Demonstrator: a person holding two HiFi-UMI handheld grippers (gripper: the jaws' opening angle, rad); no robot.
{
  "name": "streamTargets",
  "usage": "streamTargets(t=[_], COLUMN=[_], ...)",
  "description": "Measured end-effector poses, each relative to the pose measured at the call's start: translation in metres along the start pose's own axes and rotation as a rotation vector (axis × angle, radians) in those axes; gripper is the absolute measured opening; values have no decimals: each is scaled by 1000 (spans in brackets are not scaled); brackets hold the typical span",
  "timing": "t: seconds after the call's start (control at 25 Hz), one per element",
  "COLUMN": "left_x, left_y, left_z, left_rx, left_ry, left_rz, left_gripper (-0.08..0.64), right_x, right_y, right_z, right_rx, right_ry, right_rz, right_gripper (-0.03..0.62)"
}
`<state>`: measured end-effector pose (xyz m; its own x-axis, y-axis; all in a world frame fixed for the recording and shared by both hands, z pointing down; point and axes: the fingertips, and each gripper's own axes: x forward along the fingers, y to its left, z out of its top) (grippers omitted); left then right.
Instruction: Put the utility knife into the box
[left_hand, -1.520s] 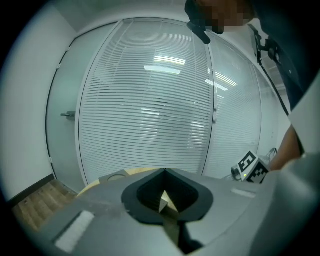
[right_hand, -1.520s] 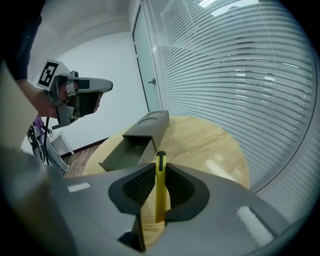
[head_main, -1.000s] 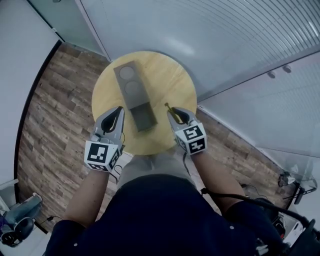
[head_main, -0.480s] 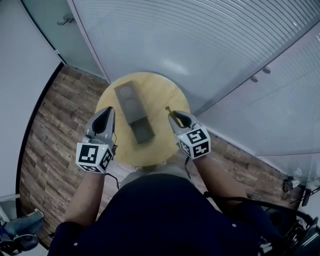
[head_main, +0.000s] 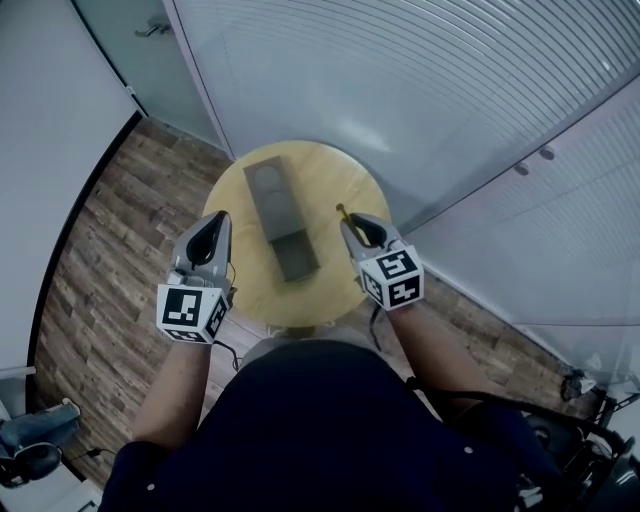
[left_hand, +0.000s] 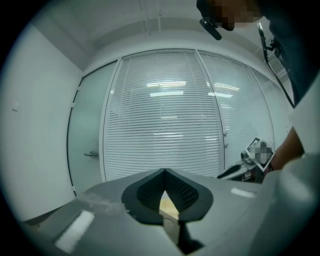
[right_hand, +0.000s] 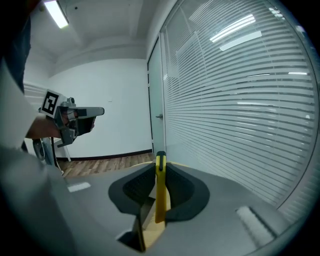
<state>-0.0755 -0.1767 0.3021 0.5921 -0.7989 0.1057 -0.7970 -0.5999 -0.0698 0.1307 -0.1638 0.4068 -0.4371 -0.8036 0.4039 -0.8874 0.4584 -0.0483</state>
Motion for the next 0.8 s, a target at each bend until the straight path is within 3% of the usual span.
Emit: streamTargets(t=[0.52, 0.8], left_x=[-58, -93], left_y=[45, 95], left_z=[-12, -24], left_rx=[13, -18], left_ry=[13, 24], left_rz=[174, 299], left_gripper=[3, 3], right_x=[51, 84], right_y=[60, 97], right_z=[21, 29], right_rx=[-91, -129], right_ry=[0, 6], right_rz=[175, 257], right_gripper=[72, 72])
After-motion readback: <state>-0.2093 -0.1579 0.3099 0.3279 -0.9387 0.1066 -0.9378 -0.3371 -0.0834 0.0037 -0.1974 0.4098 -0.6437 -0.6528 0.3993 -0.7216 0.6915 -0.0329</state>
